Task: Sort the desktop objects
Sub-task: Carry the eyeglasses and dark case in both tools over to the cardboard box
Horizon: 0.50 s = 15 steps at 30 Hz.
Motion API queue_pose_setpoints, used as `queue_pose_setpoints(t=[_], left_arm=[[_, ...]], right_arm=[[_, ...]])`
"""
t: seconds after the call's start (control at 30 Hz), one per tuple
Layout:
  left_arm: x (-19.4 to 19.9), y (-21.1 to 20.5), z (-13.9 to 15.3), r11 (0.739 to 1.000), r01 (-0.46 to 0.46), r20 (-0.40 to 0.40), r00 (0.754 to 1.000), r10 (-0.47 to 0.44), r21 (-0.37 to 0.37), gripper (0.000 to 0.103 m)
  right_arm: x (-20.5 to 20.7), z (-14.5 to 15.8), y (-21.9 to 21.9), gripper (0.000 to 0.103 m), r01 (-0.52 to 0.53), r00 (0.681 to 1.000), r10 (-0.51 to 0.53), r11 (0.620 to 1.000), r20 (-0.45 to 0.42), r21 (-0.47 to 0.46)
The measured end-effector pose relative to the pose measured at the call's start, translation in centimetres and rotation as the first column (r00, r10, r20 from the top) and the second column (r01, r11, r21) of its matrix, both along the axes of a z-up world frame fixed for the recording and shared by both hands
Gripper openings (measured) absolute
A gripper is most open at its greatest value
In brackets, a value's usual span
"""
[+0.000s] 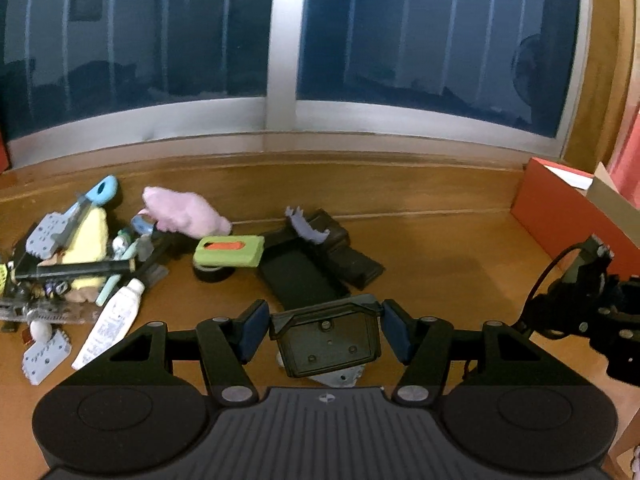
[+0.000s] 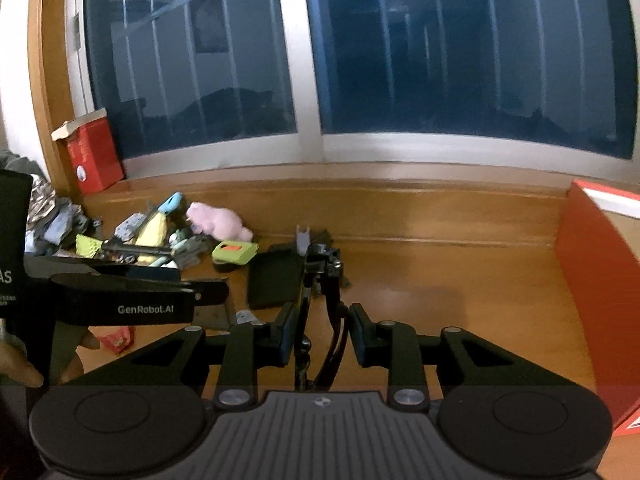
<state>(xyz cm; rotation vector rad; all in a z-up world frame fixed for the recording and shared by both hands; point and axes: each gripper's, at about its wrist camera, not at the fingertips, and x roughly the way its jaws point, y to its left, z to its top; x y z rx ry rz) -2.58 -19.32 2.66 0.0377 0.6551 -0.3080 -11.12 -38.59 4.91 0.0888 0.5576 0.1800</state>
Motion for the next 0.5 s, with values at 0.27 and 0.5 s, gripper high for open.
queue_pose_setpoints(t=[0.27,0.5], left_arm=[[0.4,-2.2,0.1,1.0,0.03,0.0,1.0,-0.03,-0.001,0.061],[0.6,-4.4,0.1,0.999,0.049,-0.007,0.999,-0.049,0.003,0.061]], right_arm=[[-0.7,1.0,-1.8,0.031,0.023,1.0,-0.023,0.999,0.019,-0.022],[-0.8,1.1,-3.9,0.031,0.03,0.999,-0.029,1.0,0.017,-0.011]])
